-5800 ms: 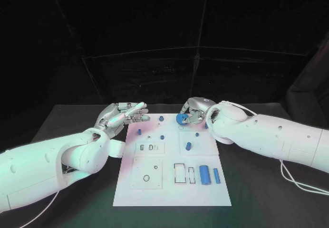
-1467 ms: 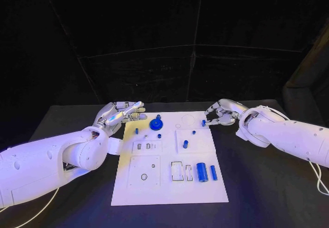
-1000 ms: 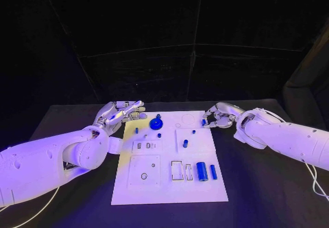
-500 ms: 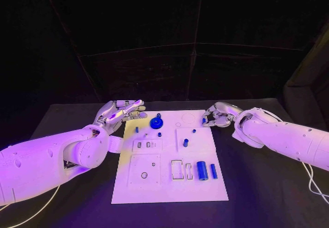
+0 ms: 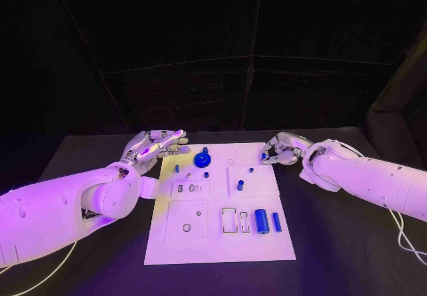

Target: Assemble the parts on the task board

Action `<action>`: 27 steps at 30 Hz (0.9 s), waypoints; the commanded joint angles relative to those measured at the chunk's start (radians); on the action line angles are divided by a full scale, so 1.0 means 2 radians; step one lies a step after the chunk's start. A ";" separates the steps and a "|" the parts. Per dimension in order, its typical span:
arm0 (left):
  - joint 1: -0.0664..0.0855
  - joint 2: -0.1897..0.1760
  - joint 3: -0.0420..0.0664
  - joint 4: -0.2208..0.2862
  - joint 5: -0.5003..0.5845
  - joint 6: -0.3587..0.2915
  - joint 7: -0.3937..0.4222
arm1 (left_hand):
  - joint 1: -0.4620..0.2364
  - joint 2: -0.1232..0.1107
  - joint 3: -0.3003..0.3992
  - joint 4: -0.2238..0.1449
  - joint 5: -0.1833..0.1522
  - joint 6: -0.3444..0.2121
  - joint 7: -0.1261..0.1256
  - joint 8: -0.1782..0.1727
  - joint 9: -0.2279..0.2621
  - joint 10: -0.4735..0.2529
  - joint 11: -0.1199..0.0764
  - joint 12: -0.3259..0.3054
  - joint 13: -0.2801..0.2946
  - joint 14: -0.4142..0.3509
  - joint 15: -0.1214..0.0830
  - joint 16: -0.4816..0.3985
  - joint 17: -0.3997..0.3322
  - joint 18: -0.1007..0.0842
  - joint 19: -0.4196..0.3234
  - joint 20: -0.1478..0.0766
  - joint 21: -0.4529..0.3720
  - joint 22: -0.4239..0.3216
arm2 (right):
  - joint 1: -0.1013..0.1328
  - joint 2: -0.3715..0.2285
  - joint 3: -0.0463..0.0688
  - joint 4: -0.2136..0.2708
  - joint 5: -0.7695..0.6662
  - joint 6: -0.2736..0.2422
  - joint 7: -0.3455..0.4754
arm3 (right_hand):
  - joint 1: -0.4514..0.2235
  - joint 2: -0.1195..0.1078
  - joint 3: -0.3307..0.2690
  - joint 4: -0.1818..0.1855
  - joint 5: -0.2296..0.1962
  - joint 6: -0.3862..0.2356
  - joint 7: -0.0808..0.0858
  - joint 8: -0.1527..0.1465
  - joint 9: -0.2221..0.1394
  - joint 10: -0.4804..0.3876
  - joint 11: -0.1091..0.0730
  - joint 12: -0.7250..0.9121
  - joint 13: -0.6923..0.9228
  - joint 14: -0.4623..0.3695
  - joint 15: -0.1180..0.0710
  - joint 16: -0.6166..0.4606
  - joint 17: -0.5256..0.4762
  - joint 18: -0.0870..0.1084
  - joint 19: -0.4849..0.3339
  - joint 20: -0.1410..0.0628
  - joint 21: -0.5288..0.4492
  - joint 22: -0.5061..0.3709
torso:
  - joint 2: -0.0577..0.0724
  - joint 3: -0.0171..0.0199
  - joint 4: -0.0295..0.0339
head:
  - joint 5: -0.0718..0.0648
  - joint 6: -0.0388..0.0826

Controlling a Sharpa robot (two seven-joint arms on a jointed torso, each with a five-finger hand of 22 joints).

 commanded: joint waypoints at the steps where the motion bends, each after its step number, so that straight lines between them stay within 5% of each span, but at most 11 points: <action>1: 0.001 0.000 0.000 0.001 0.000 0.003 0.002 | 0.001 0.004 0.001 -0.002 0.000 0.002 0.001 -0.002 -0.001 0.001 0.001 -0.003 -0.001 0.002 0.001 -0.002 0.001 0.003 0.004 0.001 -0.003 -0.001 | 0.001 0.000 0.000 0.001 0.002 0.000 0.002 | 0.000 0.007 0.001 -0.004 -0.003 0.008 -0.001 0.004 0.001 0.022 -0.004 0.003 0.085 0.040 -0.004 0.000 0.075 -0.001 0.002 -0.004 0.001 0.059 | 0.000 0.0001 0.0002 | -0.001 -0.001; 16: 0.001 0.000 0.000 0.001 0.000 0.002 0.002 | 0.001 0.004 0.001 -0.003 0.000 0.002 0.001 -0.002 -0.001 0.000 0.001 -0.003 -0.001 0.002 0.001 -0.002 0.001 0.003 0.004 0.001 -0.003 -0.001 | 0.001 -0.002 0.000 0.009 0.008 -0.021 0.003 | 0.020 0.041 0.040 -0.019 -0.012 0.046 -0.018 0.020 0.003 0.023 -0.020 0.004 0.088 0.040 -0.016 0.000 0.076 -0.002 0.005 -0.014 0.002 0.062 | 0.000 0.0004 0.0000 | -0.001 -0.002; 22: 0.001 -0.001 0.000 0.001 0.000 0.002 0.001 | 0.002 0.004 0.001 -0.004 0.000 0.001 0.002 -0.002 -0.001 0.000 0.001 -0.003 -0.001 0.002 0.001 -0.002 0.001 0.003 0.004 0.001 -0.004 -0.001 | 0.001 -0.008 0.000 0.024 0.022 -0.036 0.001 | 0.019 0.040 0.050 -0.023 -0.006 0.045 -0.017 0.018 0.001 0.023 -0.020 0.004 0.088 0.040 -0.016 0.001 0.077 -0.003 0.006 -0.016 0.002 0.064 | 0.000 0.0004 -0.0001 | 0.000 -0.003; 27: 0.001 -0.003 0.000 0.002 0.000 0.002 0.001 | 0.002 0.004 0.001 -0.004 0.000 0.001 0.002 -0.002 -0.001 0.000 0.001 -0.003 -0.001 0.002 0.001 -0.002 0.001 0.003 0.004 0.001 -0.004 -0.001 | 0.002 -0.025 0.001 0.068 0.029 -0.050 -0.025 | 0.012 0.036 0.054 -0.023 -0.005 0.042 -0.015 0.015 -0.001 0.023 -0.019 0.004 0.088 0.040 -0.015 0.001 0.077 -0.003 0.008 -0.015 0.003 0.067 | -0.002 -0.0011 -0.0009 | 0.001 -0.004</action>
